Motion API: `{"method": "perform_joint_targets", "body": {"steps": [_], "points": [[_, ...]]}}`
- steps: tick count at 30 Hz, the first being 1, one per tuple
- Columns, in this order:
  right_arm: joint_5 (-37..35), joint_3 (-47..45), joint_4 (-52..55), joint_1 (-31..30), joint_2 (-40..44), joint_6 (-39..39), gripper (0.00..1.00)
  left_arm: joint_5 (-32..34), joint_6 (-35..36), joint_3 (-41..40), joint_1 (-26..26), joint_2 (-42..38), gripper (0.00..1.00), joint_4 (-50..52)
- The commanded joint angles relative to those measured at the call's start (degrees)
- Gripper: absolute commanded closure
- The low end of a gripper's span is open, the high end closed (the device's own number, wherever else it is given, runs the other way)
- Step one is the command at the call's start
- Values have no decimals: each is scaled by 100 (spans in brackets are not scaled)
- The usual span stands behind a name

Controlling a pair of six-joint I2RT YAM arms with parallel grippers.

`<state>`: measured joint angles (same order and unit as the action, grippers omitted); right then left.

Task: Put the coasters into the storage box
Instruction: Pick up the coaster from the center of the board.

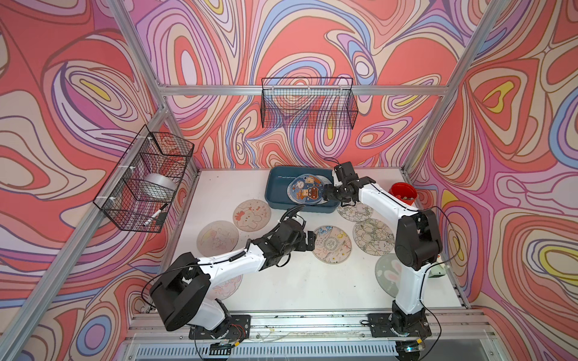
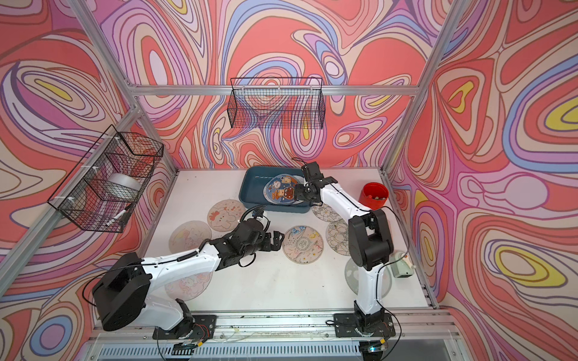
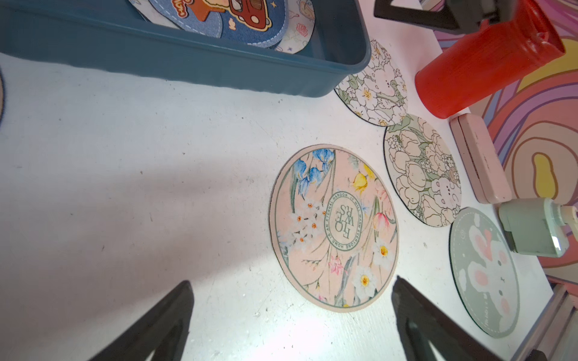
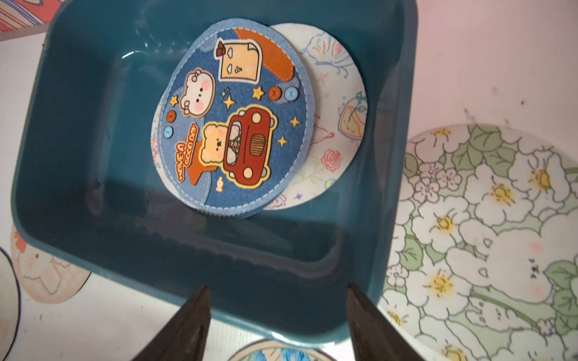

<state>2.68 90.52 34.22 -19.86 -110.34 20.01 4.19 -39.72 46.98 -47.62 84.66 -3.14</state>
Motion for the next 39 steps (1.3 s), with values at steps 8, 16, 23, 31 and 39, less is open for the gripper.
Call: {"method": "perform_joint_targets", "body": {"steps": [8,16,23,31,39], "points": [[388,-1700,-143,139,1295,159,31,-376,-332,733,27,672,2,841],[756,-2919,-410,210,1731,419,32,-640,-483,1259,5,1282,2,1312],[976,-3471,-479,219,1788,520,32,-612,-481,1584,-111,1627,2,1577],[955,-3870,-455,244,1920,601,32,-643,-497,1776,-152,1904,2,1751],[914,-4042,-344,272,1995,684,32,-725,-441,1970,-217,2148,2,1790]]}}
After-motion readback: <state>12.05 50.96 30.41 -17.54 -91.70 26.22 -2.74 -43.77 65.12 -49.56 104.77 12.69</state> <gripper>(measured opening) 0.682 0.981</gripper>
